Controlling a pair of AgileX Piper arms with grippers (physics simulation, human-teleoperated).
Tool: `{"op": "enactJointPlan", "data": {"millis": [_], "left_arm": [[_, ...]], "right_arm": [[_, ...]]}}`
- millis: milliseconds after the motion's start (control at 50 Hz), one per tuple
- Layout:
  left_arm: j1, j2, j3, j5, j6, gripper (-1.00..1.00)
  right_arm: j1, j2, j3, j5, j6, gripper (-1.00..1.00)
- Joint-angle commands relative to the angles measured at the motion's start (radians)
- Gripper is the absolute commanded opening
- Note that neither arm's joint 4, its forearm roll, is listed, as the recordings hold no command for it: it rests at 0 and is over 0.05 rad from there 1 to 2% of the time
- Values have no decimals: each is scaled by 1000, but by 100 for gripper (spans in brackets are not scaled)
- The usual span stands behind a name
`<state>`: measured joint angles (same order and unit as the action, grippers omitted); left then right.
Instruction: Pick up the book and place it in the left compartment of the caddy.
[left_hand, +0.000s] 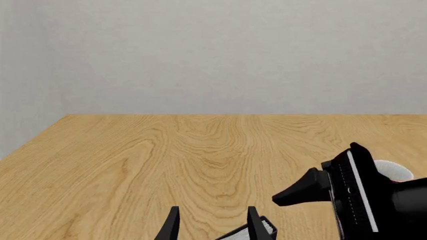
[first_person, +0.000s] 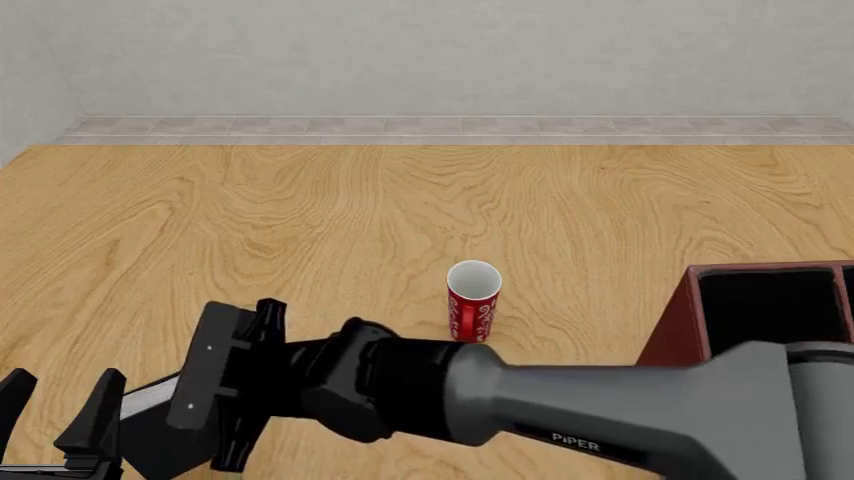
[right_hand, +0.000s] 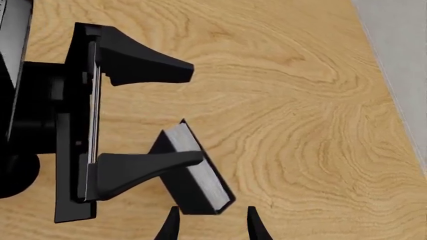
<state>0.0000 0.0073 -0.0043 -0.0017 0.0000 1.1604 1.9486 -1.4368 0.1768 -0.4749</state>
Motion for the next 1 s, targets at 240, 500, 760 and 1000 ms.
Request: {"op": "enactJointPlan", "data": {"millis": [240, 500, 760, 1000], "left_arm": [[0, 0, 0, 0, 0, 100], [0, 0, 0, 0, 0, 100], [0, 0, 0, 0, 0, 100], [0, 0, 0, 0, 0, 100]], "right_arm": [[-8, 56, -44, -2, -20, 100], [-5, 72, -48, -7, -29, 100], [-4, 89, -46, -19, -30, 100], [-10, 107, -57, -22, -36, 100]]}}
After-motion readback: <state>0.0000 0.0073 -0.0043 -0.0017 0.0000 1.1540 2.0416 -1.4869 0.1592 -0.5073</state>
